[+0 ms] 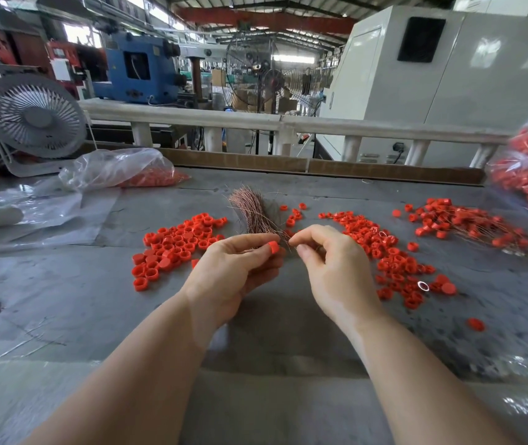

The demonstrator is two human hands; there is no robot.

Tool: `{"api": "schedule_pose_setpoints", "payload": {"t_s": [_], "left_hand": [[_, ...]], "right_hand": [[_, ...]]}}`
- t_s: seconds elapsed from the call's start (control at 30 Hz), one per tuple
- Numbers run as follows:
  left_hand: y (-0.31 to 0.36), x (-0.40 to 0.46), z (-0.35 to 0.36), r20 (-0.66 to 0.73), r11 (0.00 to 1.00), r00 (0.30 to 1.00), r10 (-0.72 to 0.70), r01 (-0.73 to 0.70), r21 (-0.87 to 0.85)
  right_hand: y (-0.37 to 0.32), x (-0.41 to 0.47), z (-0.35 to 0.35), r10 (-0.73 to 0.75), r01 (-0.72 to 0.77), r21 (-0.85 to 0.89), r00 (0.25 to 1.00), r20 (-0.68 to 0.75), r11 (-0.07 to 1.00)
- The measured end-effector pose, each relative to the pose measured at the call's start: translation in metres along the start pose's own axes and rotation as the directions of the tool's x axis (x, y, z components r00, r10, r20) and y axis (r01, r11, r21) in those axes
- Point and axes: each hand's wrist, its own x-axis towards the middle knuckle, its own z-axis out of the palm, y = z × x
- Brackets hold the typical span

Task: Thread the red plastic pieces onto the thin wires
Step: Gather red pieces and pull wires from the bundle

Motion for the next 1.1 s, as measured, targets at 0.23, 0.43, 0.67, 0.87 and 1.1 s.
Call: {"api": "schedule_pose_setpoints", "payload": {"t_s": [0.23, 0.43, 0.67, 0.87, 1.1], "left_hand": [[0.0, 0.0008, -0.0006, 0.018, 0.999, 1.0, -0.014, 0.014, -0.039], [-0.0004, 0.0014, -0.0003, 0.016, 0.998, 1.0, -0.012, 0.013, -0.058], [0.0021, 0.0011, 0.0001, 0.037, 0.987, 0.999, -0.04, 0.046, -0.157], [0.0035, -0.0005, -0.0002, 0.06, 0.974, 0.997, -0.057, 0.069, -0.216], [0.0036, -0.0009, 0.0008, 0.064, 0.974, 0.996, -0.067, 0.08, -0.214]], "right_hand": [[-0.0012, -0.0002, 0.0, -0.011, 0.011, 0.016, 1.0, 0.0, 1.0], [-0.002, 0.0001, 0.0008, -0.016, 0.016, 0.018, 1.0, -0.008, 1.0], [-0.0021, -0.0003, 0.0008, -0.012, 0.013, 0.039, 1.0, -0.011, 0.999], [-0.0022, 0.0001, 0.0003, -0.01, 0.01, 0.046, 1.0, -0.018, 0.999], [-0.0018, 0.0003, -0.0003, -0.006, 0.008, 0.072, 1.0, -0.021, 0.997]]}}
